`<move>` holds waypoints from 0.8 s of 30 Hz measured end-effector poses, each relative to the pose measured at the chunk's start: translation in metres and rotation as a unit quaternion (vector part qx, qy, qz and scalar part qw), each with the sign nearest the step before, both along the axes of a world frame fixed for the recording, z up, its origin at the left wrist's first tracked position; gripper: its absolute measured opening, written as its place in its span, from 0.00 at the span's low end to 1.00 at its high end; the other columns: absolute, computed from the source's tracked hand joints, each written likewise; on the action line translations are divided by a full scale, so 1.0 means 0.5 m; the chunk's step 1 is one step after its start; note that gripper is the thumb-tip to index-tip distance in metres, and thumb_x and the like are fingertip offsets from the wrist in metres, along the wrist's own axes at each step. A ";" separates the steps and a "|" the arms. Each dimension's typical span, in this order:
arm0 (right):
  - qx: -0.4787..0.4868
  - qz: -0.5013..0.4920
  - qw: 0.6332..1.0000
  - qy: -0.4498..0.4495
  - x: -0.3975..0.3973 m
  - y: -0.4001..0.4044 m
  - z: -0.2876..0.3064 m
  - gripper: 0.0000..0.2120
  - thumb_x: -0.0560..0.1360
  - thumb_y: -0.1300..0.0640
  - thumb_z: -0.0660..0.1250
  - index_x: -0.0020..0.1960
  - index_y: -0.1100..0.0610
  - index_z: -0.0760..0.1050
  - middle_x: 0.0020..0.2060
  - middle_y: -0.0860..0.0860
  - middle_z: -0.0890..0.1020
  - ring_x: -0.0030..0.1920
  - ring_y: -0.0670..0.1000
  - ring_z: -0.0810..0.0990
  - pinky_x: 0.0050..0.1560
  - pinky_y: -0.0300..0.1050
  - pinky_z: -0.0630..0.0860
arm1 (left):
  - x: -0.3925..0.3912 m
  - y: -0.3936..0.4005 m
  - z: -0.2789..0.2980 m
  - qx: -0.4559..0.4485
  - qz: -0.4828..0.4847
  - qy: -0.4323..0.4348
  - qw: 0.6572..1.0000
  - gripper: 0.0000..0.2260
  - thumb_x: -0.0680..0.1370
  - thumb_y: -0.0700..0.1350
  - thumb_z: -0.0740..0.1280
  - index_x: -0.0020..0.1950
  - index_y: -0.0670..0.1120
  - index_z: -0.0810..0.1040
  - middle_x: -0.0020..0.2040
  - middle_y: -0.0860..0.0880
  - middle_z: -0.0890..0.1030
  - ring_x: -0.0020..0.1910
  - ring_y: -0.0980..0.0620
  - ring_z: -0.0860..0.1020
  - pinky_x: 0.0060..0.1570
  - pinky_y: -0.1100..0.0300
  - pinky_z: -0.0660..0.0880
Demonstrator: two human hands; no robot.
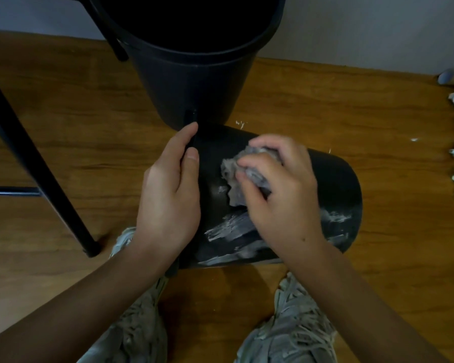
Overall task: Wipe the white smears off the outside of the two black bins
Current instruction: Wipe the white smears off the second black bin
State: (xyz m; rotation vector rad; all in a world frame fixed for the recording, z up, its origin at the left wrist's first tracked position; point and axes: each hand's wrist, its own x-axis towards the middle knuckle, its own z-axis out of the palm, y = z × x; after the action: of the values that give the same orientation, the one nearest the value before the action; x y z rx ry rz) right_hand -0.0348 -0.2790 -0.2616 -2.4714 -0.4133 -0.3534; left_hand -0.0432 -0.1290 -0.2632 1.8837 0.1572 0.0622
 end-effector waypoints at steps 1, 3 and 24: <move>-0.012 0.004 1.000 0.003 0.001 0.016 0.003 0.07 0.74 0.61 0.69 0.49 0.62 0.81 0.56 0.59 0.77 0.58 0.58 0.75 0.56 0.38 0.69 | 0.001 0.000 0.000 -0.003 -0.004 0.004 1.000 0.16 0.84 0.42 0.54 0.72 0.46 0.67 0.41 0.76 0.74 0.45 0.75 0.74 0.44 0.78 0.69; -0.029 0.046 0.999 0.005 -0.008 0.035 0.003 0.07 0.74 0.61 0.69 0.51 0.61 0.81 0.58 0.59 0.77 0.59 0.57 0.73 0.56 0.40 0.71 | 0.001 0.000 0.002 -0.003 -0.008 0.005 1.000 0.16 0.84 0.42 0.54 0.72 0.47 0.67 0.40 0.74 0.76 0.42 0.72 0.75 0.41 0.75 0.72; 0.006 0.099 0.995 -0.030 -0.020 0.023 -0.001 0.05 0.74 0.64 0.70 0.49 0.64 0.81 0.54 0.60 0.80 0.55 0.57 0.77 0.55 0.40 0.73 | -0.001 -0.002 0.001 0.013 -0.007 0.002 1.000 0.16 0.84 0.43 0.54 0.72 0.49 0.67 0.38 0.71 0.76 0.39 0.72 0.74 0.41 0.74 0.72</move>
State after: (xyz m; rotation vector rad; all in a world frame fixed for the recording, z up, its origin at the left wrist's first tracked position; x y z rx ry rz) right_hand -0.0447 -0.2674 -0.2621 -2.3865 -0.6732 -0.3475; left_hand -0.0438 -0.1299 -0.2624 1.9112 0.1451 0.0513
